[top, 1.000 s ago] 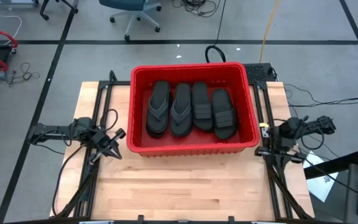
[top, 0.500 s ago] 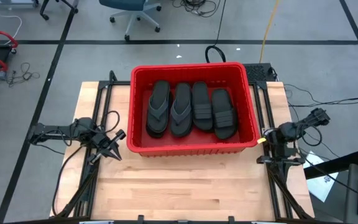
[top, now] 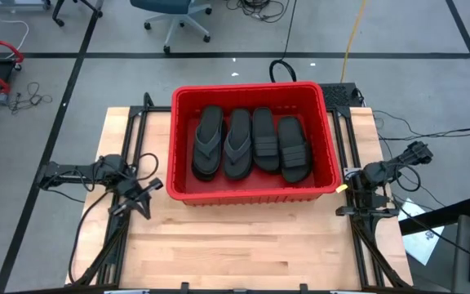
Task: Pick and place slides into bin
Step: Return to Home Position
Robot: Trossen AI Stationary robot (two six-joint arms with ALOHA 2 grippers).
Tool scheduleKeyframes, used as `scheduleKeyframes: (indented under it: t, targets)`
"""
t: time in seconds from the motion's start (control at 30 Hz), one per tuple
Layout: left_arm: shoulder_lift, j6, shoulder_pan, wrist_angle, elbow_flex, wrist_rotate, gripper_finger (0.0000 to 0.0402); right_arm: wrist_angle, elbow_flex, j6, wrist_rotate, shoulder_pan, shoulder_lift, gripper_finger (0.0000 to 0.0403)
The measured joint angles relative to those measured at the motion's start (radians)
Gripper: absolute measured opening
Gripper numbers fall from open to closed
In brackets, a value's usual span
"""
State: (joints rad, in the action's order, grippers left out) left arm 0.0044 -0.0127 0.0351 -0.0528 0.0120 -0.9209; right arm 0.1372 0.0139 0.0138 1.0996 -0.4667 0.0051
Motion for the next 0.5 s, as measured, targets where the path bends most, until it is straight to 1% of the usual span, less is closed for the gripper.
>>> scheduleKeyframes:
  t: [0.07, 0.13, 0.37, 0.5]
  targets:
    - [0.0, 0.027, 0.0, 0.003, 0.0, -0.055, 0.0021, -0.001, 0.0, 0.011, 0.0, 0.0, 0.0, 0.0]
    - [0.0, 0.032, 0.001, 0.006, 0.0, -0.083, 0.0021, 0.0, 0.0, 0.032, 0.0, 0.0, 0.0, 0.0]
    - [0.002, 0.028, 0.0, 0.014, 0.0, -0.086, 0.0021, 0.004, 0.0, 0.048, 0.0, 0.0, 0.0, 0.0]
    - [0.002, -0.032, 0.0, 0.015, 0.0, -0.086, 0.0021, 0.004, 0.0, 0.054, 0.0, 0.0, 0.0, 0.0]
